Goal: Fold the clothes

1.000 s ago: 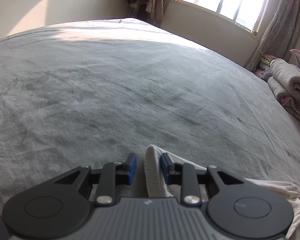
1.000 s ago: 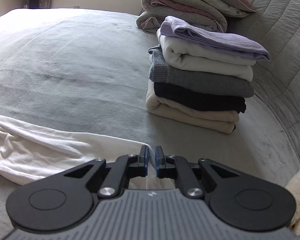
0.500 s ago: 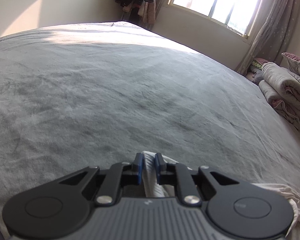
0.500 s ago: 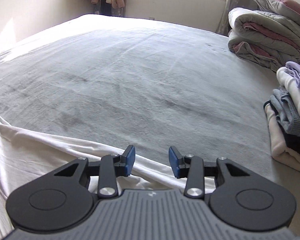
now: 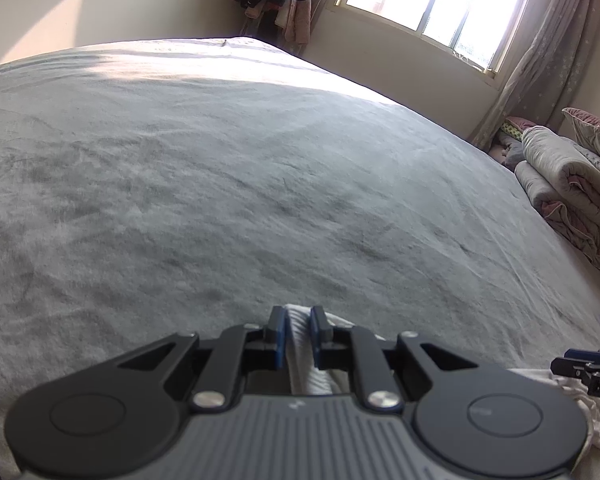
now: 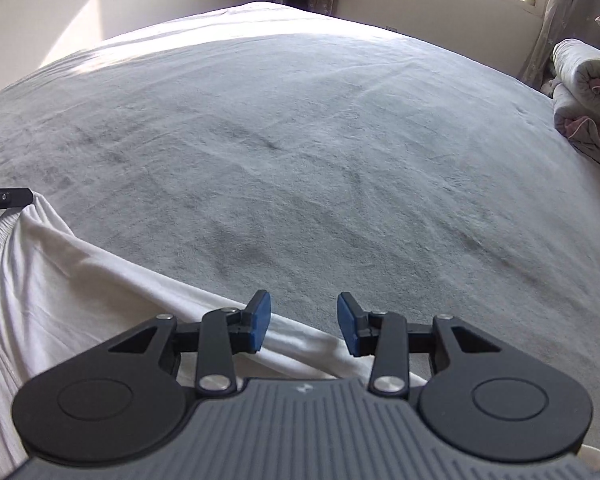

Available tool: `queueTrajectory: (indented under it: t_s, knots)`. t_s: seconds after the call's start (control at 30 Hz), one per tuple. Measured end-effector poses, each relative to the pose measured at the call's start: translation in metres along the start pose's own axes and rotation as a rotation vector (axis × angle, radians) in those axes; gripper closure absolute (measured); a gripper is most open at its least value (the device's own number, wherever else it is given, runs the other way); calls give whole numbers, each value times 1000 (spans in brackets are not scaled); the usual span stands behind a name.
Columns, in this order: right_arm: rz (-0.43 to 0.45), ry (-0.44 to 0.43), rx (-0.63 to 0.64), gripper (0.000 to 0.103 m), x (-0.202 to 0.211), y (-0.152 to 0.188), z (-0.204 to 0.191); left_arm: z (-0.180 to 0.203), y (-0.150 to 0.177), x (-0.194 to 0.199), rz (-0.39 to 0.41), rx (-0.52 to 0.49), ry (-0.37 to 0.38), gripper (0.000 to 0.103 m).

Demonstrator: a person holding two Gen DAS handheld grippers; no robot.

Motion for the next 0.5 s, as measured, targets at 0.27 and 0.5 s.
queueTrajectory:
  t_s: [0.27,0.5]
  knots:
    - [-66,-73,22,71,-10,8,-12,1,1,-3,-3,-11,-2,89]
    - [-15,-13,71,101,2,1,-20,5,-2,4,55,-50,-9,98]
Point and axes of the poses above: each gripper's, at about its wrist camera, not at the fingertips, and x roughly against the way its jaws point, z to its right, y to its underside, the point moved 9 cm from there along -x, roughly the way its jaws point, and after that the axes turned 11 degrees about x, right-handed, at the moved point
